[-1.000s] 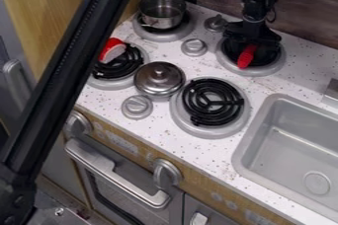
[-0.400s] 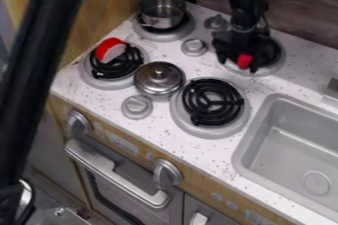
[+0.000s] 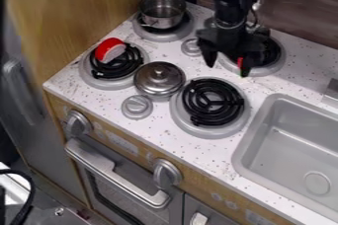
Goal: Move the red fork to the top right burner
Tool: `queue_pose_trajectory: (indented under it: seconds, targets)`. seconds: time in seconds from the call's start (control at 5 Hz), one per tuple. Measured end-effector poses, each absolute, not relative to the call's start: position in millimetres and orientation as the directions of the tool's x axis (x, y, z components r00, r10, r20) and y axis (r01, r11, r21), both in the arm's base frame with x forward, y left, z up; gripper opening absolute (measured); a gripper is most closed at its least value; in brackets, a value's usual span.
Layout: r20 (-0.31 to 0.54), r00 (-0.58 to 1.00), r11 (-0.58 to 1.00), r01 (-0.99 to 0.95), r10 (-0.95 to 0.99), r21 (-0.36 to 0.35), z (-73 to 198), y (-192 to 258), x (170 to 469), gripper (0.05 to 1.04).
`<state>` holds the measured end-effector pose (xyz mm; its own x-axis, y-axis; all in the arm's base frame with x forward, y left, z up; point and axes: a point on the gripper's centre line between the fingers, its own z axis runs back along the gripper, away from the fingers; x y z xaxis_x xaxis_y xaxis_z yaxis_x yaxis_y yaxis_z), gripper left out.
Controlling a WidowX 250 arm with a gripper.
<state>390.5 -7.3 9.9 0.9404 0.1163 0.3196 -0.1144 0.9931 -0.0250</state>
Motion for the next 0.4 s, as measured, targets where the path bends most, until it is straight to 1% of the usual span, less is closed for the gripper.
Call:
queue_pose_trajectory:
  seconds: [0.2,0.4]
  targets:
    - [0.273,0.957,0.995,-0.102,0.100,-0.007,13,-5,361,0.996]
    - [0.205,0.976,0.996,-0.084,0.077,0.026,7,-1,342,0.996]
